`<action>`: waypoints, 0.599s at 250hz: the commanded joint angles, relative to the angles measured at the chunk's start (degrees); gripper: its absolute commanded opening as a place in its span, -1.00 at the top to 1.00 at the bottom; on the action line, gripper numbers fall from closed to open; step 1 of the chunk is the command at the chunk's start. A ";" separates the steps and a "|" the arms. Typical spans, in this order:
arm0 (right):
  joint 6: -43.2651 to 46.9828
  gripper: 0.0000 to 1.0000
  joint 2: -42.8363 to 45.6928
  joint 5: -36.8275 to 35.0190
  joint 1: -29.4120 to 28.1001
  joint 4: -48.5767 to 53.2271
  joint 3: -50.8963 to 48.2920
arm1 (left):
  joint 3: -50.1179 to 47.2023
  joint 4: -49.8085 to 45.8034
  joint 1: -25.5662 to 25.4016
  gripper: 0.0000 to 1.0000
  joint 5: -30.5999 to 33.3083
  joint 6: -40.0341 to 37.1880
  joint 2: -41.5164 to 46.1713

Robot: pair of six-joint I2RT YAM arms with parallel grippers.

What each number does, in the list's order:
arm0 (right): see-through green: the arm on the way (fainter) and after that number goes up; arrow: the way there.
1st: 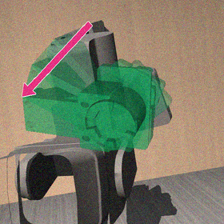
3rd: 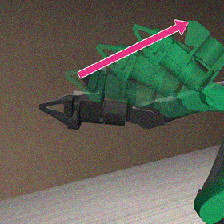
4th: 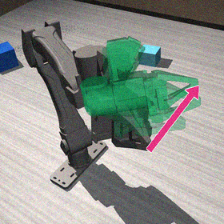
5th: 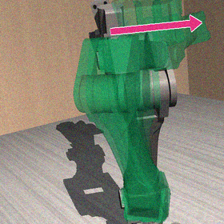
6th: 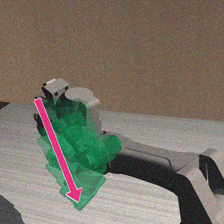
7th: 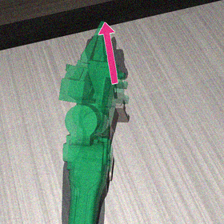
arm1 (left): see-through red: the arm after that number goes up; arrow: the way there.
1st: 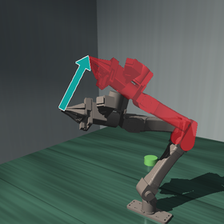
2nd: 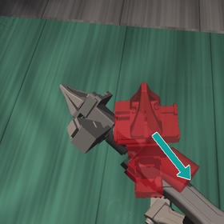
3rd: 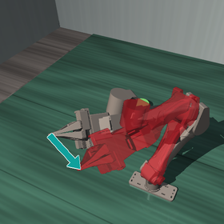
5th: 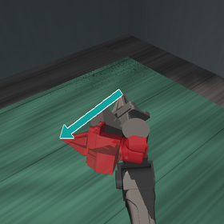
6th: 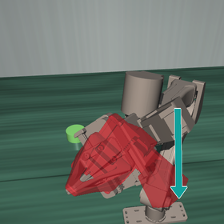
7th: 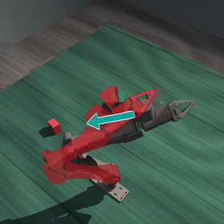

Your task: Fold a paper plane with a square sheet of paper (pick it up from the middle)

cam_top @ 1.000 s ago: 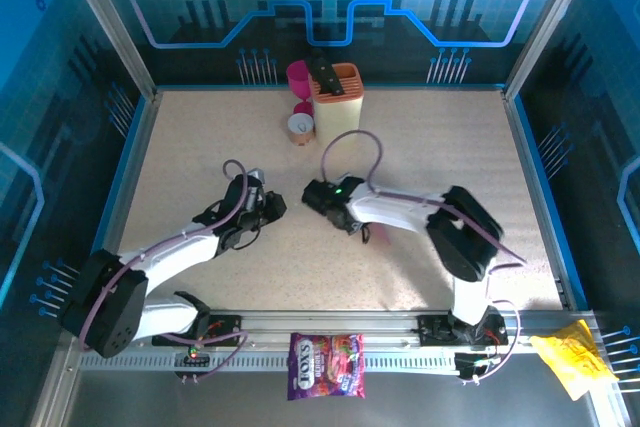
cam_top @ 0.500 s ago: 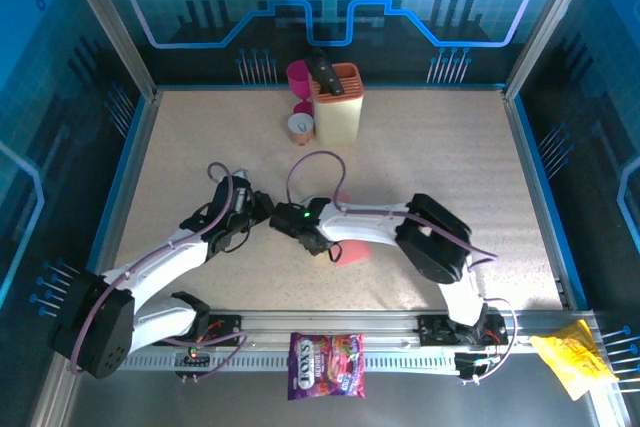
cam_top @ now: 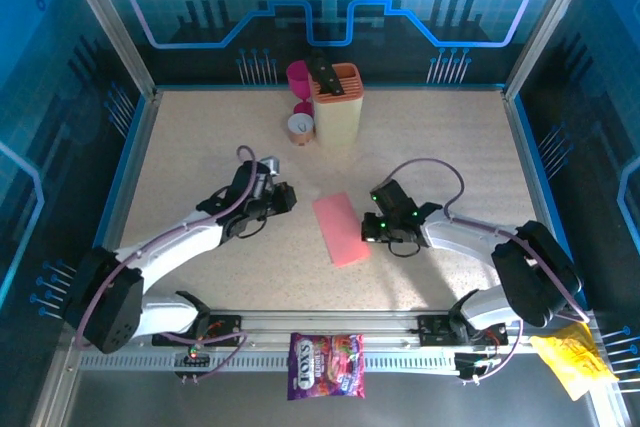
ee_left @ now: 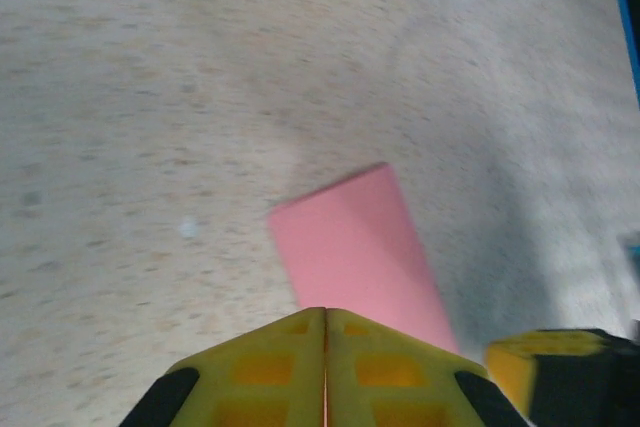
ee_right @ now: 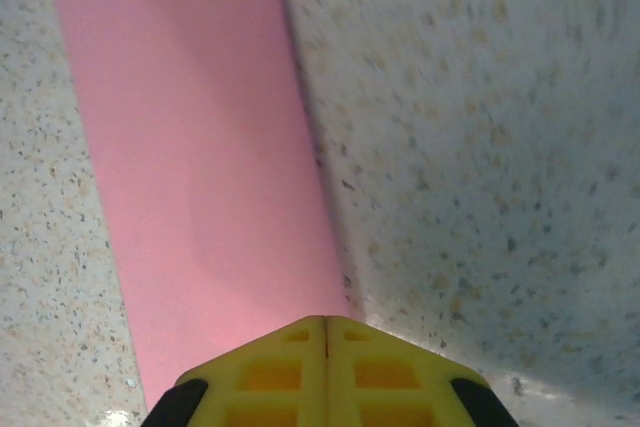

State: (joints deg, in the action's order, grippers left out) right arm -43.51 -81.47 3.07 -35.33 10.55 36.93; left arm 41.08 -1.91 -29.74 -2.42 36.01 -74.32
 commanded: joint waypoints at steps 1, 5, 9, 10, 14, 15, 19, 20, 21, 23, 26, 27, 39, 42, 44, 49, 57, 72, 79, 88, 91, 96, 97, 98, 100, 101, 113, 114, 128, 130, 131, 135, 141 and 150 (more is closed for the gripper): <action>-3.53 1.00 0.65 7.91 0.88 -12.28 -2.47 | 3.65 -0.80 -2.96 0.83 -1.52 -2.73 -4.21; -3.80 1.00 0.49 8.03 1.15 -12.81 -2.78 | 3.93 -0.39 -3.16 0.83 -1.64 -2.58 -4.74; -4.13 1.00 0.29 8.13 1.03 -13.36 -3.17 | 4.19 -0.04 -3.44 0.83 -1.85 -2.41 -5.32; -4.17 1.00 0.23 8.06 1.04 -13.49 -3.22 | 4.27 0.06 -3.51 0.84 -1.87 -2.38 -5.49; -4.34 1.00 -0.01 8.13 1.05 -14.11 -3.66 | 4.54 0.35 -3.69 0.83 -2.10 -2.20 -6.04; -4.45 1.00 -0.05 8.11 1.10 -14.26 -3.73 | 4.58 0.38 -3.72 0.84 -2.13 -2.10 -6.15; -4.56 1.00 -0.31 8.10 1.14 -14.82 -3.99 | 4.89 0.61 -3.89 0.84 -2.22 -1.97 -6.69; -4.61 1.00 -0.38 8.10 1.14 -14.97 -4.07 | 4.98 0.65 -3.91 0.84 -2.23 -1.99 -6.83; -4.63 1.00 -0.45 8.09 1.14 -15.09 -4.15 | 5.06 0.71 -3.96 0.84 -2.28 -1.95 -6.95; -4.72 1.00 -0.62 8.05 1.19 -15.33 -4.32 | 5.17 0.82 -4.04 0.84 -2.32 -1.92 -7.23; -4.86 1.00 -0.82 8.03 1.22 -15.85 -4.53 | 5.35 0.93 -4.12 0.84 -2.33 -1.77 -7.70; -4.85 1.00 -0.85 8.02 1.23 -15.92 -4.56 | 5.43 0.94 -4.15 0.84 -2.37 -1.75 -7.86; -5.27 1.00 -1.99 8.16 1.45 -17.90 -5.55 | 5.94 1.74 -4.40 0.84 -2.74 -1.25 -9.15; -5.35 1.00 -2.31 8.24 1.53 -18.53 -5.74 | 6.10 1.88 -4.52 0.84 -2.78 -1.16 -9.43; -5.36 1.00 -2.53 8.26 1.50 -18.78 -5.84 | 6.18 1.95 -4.58 0.84 -2.88 -1.15 -9.63; -5.51 1.00 -3.11 8.40 1.63 -19.55 -6.13 | 6.43 2.19 -4.63 0.84 -3.00 -1.04 -10.14; -5.67 1.00 -4.18 8.94 1.83 -20.84 -6.47 | 6.76 2.42 -4.78 0.84 -3.20 -0.81 -10.85; -5.61 1.00 -6.36 9.97 2.11 -23.09 -6.87 | 7.37 2.65 -4.98 0.84 -3.42 -0.76 -11.88; -5.50 1.00 -7.36 10.16 2.21 -23.73 -6.93 | 7.66 2.64 -5.08 0.84 -3.56 -0.75 -12.38; -5.20 1.00 -8.84 10.63 2.24 -24.89 -7.13 | 8.02 2.60 -5.12 0.84 -3.70 -0.84 -12.88; -5.08 1.00 -9.32 11.02 2.32 -25.21 -7.18 | 8.16 2.59 -5.22 0.84 -3.80 -0.83 -12.94; -4.86 1.00 -10.05 11.47 2.35 -25.65 -7.29 | 8.27 2.56 -5.24 0.84 -3.97 -0.87 -13.15; -4.89 1.00 -10.26 11.58 2.36 -25.66 -7.30 | 8.25 2.54 -5.24 0.84 -3.99 -0.91 -13.23; -4.86 1.00 -10.40 11.64 2.37 -25.66 -7.35 | 8.32 2.54 -5.24 0.84 -3.99 -0.92 -13.27; -4.71 1.00 -10.71 11.86 2.42 -26.89 -7.38 | 8.40 2.49 -5.29 0.84 -3.96 -0.96 -13.36; -4.64 1.00 -10.89 12.00 2.44 -27.20 -7.48 | 8.40 2.51 -5.31 0.84 -3.98 -0.95 -13.33; -4.07 1.00 -12.75 13.49 2.50 -29.71 -7.66 | 8.74 2.40 -5.42 0.84 -4.13 -1.01 -13.63; -4.06 1.00 -12.88 13.65 2.53 -29.88 -7.66 | 8.75 2.42 -5.42 0.84 -4.20 -0.93 -13.69; -3.69 1.00 -14.96 15.62 2.51 -32.39 -7.75 | 8.95 2.34 -5.46 0.84 -4.35 -0.88 -13.77; -3.69 1.00 -15.26 15.90 2.47 -32.71 -7.73 | 9.00 2.35 -5.50 0.84 -4.37 -0.95 -13.81; -3.65 1.00 -15.36 16.00 2.47 -32.83 -7.69 | 9.05 2.31 -5.55 0.84 -4.36 -0.94 -13.82; -3.69 1.00 -15.88 16.42 2.49 -33.39 -7.66 | 9.09 2.32 -5.58 0.84 -4.37 -1.02 -13.92; -3.81 1.00 -16.56 16.95 2.50 -34.17 -7.66 | 9.17 2.31 -5.67 0.83 -4.49 -1.00 -13.88; -4.12 1.00 -17.43 17.71 2.46 -35.52 -7.77 | 9.19 2.44 -5.77 0.82 -4.57 -0.95 -13.97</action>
State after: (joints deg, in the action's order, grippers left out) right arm -48.01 -94.13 17.12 -33.28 -20.99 30.63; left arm 48.42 -0.56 -34.81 -5.30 35.59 -87.57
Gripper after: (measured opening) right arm 0.048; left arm 0.085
